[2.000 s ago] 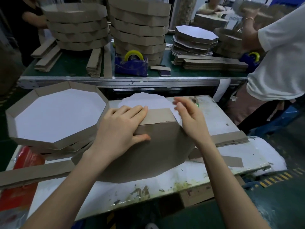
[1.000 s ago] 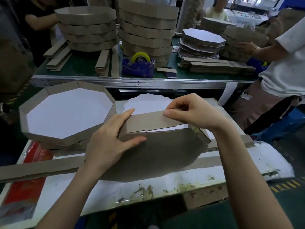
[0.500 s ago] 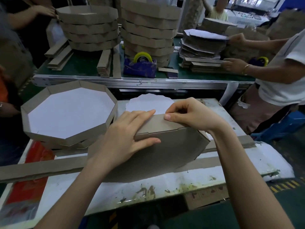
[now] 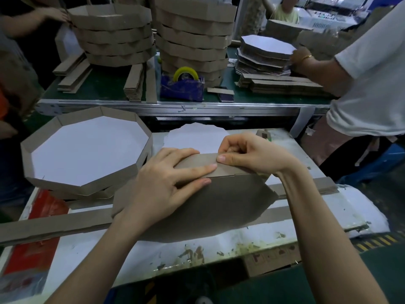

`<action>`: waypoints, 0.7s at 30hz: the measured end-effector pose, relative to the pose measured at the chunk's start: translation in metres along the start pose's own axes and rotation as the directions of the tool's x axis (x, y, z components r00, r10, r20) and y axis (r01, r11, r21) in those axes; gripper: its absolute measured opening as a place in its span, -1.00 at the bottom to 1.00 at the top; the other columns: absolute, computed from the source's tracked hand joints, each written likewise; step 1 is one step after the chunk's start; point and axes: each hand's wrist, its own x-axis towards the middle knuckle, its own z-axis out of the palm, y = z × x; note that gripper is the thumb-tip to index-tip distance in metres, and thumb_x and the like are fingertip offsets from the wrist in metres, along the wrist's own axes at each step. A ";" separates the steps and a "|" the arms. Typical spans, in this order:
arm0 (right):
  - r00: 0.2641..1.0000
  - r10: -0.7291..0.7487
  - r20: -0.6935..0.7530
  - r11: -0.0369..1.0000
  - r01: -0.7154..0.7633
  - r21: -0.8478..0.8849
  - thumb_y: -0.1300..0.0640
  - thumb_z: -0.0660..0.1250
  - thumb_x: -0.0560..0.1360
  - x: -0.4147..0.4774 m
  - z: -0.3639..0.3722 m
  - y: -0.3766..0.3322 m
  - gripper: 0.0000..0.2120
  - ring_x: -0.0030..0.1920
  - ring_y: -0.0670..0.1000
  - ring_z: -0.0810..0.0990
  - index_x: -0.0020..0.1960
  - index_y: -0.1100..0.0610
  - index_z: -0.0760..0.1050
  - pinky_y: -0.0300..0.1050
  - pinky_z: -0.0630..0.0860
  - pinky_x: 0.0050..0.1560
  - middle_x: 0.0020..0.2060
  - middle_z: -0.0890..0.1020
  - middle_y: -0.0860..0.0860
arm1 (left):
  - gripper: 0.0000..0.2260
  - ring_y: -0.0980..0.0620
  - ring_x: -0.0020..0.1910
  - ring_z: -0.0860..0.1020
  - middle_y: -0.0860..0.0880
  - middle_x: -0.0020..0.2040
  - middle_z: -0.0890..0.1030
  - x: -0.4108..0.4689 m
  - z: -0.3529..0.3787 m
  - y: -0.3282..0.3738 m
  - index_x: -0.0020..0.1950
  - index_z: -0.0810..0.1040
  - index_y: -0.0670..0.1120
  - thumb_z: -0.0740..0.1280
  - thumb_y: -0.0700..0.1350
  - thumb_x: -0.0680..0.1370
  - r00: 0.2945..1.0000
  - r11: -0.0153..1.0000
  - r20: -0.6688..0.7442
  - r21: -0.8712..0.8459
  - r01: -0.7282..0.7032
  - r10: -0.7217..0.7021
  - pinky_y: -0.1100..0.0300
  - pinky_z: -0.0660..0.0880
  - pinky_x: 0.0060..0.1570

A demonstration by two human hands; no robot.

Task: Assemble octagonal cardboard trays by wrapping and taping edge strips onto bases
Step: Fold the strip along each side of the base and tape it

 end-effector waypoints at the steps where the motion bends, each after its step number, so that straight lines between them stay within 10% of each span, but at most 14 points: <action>1: 1.000 0.001 -0.010 1.000 0.000 0.007 -0.14 0.35 0.46 0.001 0.000 0.002 -0.64 -0.35 0.06 0.46 0.00 0.17 0.57 -0.19 0.37 -0.36 -0.31 0.57 0.24 | -0.70 0.00 0.20 0.49 0.04 0.23 0.57 0.001 0.000 0.001 0.23 0.58 0.25 0.21 0.20 0.55 1.000 1.000 -0.002 0.001 0.006 -0.006 0.00 0.47 0.10; 10: 0.967 -0.011 -0.253 0.998 0.025 0.054 0.05 0.34 0.60 0.013 0.000 0.018 -0.84 -0.24 -0.15 0.61 -0.02 0.11 0.65 -0.36 0.48 -0.25 -0.23 0.70 -0.02 | -0.74 -0.02 0.27 0.48 0.02 0.30 0.56 0.030 0.001 0.019 0.24 0.56 0.27 0.24 0.17 0.58 0.992 0.994 0.125 0.112 -0.013 -0.002 -0.06 0.40 0.20; 15: 0.691 0.364 -0.625 0.894 -0.071 0.443 0.13 0.31 0.61 0.037 -0.021 0.079 -0.88 -0.07 -0.07 0.59 0.01 0.12 0.62 -0.23 0.59 -0.12 -0.14 0.62 -0.01 | -0.78 0.02 0.27 0.49 -0.01 0.24 0.60 0.036 0.003 0.015 0.19 0.60 0.21 0.35 0.05 0.55 0.995 0.996 0.086 0.084 0.044 -0.051 -0.01 0.22 0.42; 21: 0.377 0.811 -0.447 0.569 -0.331 0.753 0.22 0.22 0.60 0.054 -0.039 0.193 -0.75 0.04 0.15 0.54 0.26 0.26 0.41 0.07 0.54 0.19 0.03 0.54 0.16 | -0.77 0.07 0.25 0.47 0.00 0.26 0.59 0.041 0.007 0.018 0.18 0.58 0.23 0.38 0.01 0.54 0.992 0.996 0.084 0.027 0.091 -0.093 0.03 0.24 0.40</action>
